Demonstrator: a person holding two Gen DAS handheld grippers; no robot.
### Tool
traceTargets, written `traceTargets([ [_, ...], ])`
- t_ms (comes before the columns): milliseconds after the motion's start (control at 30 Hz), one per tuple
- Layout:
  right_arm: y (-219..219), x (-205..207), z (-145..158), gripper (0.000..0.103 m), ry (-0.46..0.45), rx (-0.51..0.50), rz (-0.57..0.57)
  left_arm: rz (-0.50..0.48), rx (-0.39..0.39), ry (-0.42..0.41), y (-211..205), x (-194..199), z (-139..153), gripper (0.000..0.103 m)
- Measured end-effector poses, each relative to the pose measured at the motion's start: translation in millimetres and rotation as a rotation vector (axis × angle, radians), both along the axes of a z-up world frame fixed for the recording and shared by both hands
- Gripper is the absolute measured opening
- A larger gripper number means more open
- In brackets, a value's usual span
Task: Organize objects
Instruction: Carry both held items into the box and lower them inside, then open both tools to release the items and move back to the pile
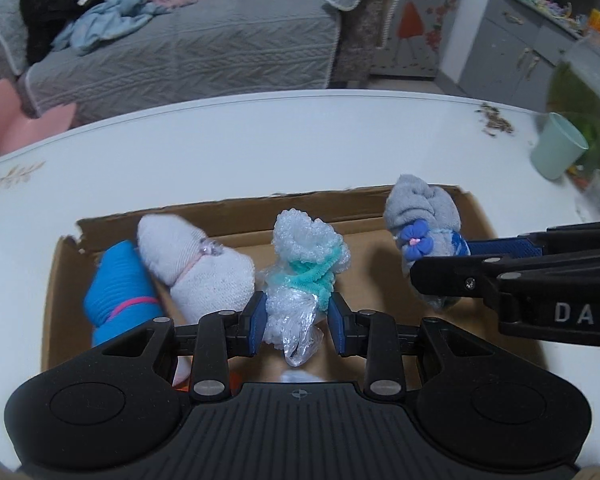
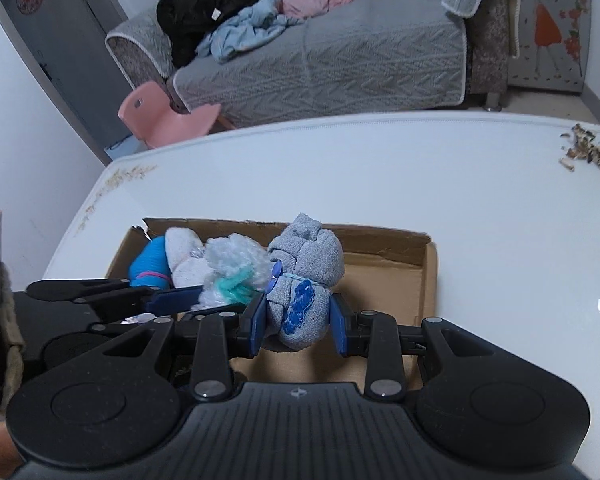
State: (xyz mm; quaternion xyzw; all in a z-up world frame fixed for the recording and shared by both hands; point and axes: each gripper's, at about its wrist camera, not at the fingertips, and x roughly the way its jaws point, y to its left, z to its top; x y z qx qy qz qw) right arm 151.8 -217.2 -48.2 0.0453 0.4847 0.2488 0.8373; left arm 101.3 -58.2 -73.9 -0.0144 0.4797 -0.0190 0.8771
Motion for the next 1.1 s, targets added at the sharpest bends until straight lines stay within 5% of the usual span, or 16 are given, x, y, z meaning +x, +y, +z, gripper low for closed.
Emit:
traceTargets([
  [767,28,21,-24,0.032,0.082,-0.005,0.059,0.015,0.06,0.01,12,5,-12,0.041],
  [1100,30,19,-23,0.035,0.09,0.005,0.08,-0.036,0.057,0.046,8,7,-11,0.057],
])
